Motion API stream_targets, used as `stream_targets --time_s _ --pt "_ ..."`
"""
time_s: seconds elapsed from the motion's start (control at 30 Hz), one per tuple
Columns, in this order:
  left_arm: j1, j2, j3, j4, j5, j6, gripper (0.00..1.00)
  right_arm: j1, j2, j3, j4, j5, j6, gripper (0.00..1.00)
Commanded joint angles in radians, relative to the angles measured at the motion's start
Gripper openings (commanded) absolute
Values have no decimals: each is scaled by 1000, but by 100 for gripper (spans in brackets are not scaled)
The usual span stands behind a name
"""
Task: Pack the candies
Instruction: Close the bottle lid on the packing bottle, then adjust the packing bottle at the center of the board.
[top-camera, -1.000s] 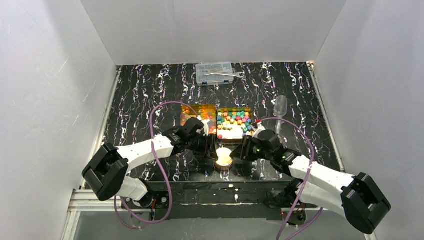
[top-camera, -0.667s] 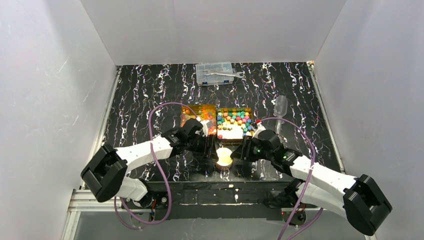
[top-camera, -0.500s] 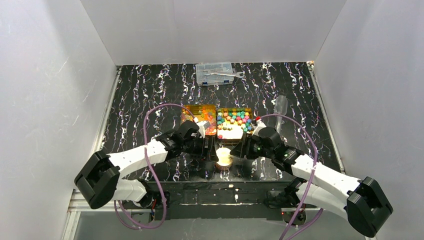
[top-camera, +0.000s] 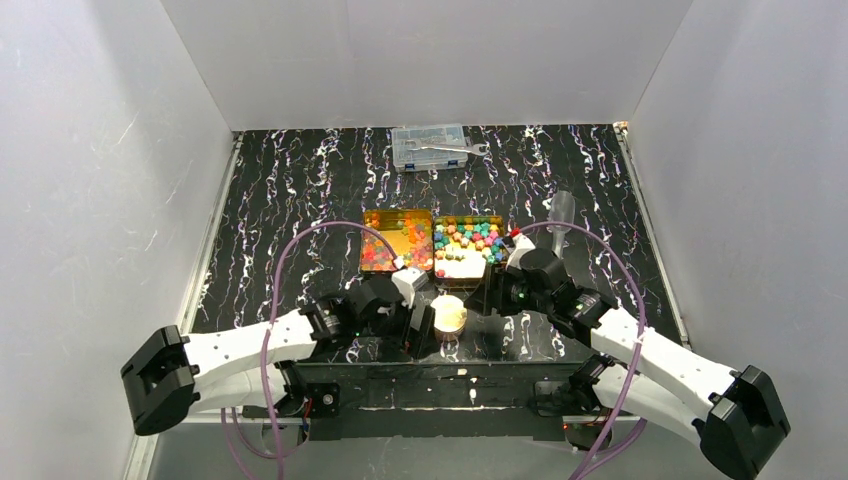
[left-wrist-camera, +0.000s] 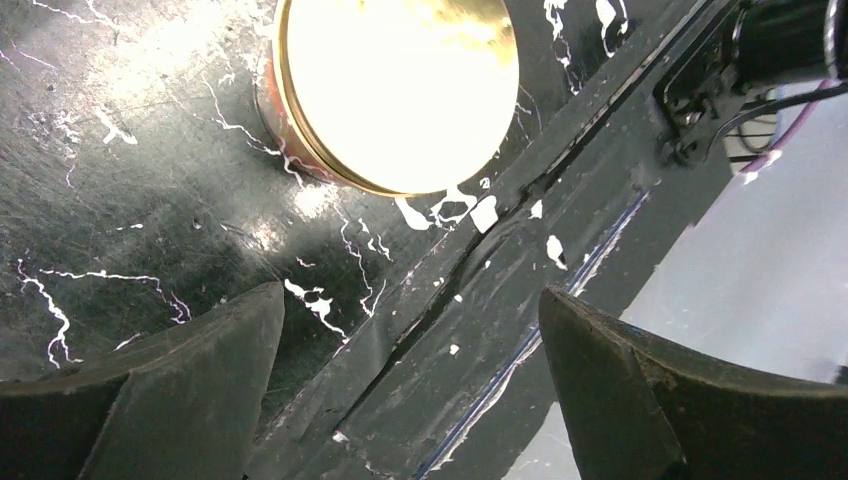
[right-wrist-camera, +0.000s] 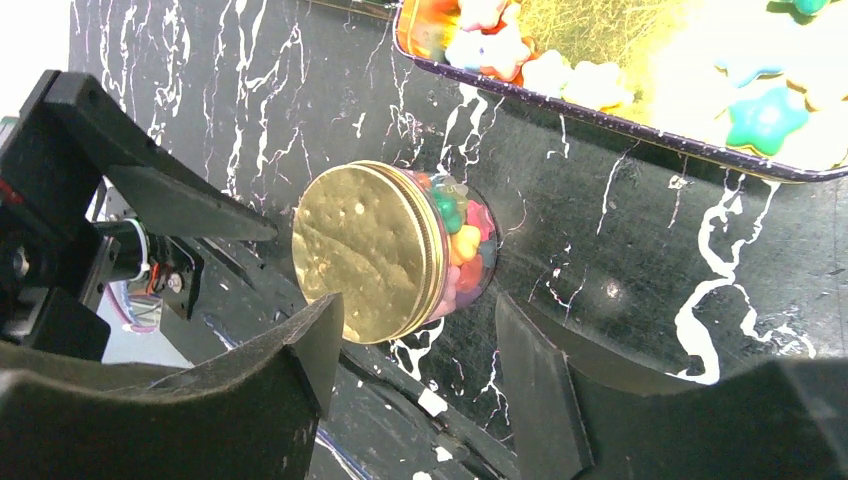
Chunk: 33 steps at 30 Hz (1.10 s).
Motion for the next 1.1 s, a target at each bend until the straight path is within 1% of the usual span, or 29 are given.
stream_targets --time_s 0.0,0.03,0.1,0.17,0.23,0.3,0.37,0.43,0.6,0.67,0.7,0.73,0.8,1.0,1.07 --pt "-113 -67 -39 8 -269 41 98 5 -25 58 -47 19 -51 67" --pt "-139 -74 -50 14 -326 42 98 5 -29 61 -52 19 -54 67" --pt "-203 -90 -78 51 -392 50 98 5 -33 61 -60 18 -57 67" --pt "-264 -100 -109 114 -463 56 98 4 -41 63 -64 18 -58 68" --pt "-330 -95 -135 164 -568 84 98 5 -45 64 -67 13 -62 69" --pt "-401 -83 -190 310 -635 168 98 5 -43 68 -76 7 -67 70" --pt "-446 -64 -250 490 -667 237 98 5 -43 74 -85 2 -70 71" --pt "-451 -27 -276 588 -676 261 98 5 -51 75 -95 0 -73 71" --pt "-451 134 -275 738 -685 336 98 5 -89 54 -104 -4 -68 72" --pt "-451 191 -309 864 -717 366 98 5 -106 43 -105 -7 -61 72" --pt "-451 217 -333 968 -734 384 98 5 -114 38 -105 -8 -59 72" --pt "-451 246 -352 1013 -749 402 98 5 -123 35 -107 -9 -57 72" --pt "-450 301 -378 1159 -771 435 98 5 -137 29 -110 -8 -56 72" --pt "-447 521 -405 1461 -807 497 98 5 -150 9 -97 -14 -50 72" --pt "-430 567 -395 1483 -788 493 98 5 -148 5 -92 -18 -50 72"
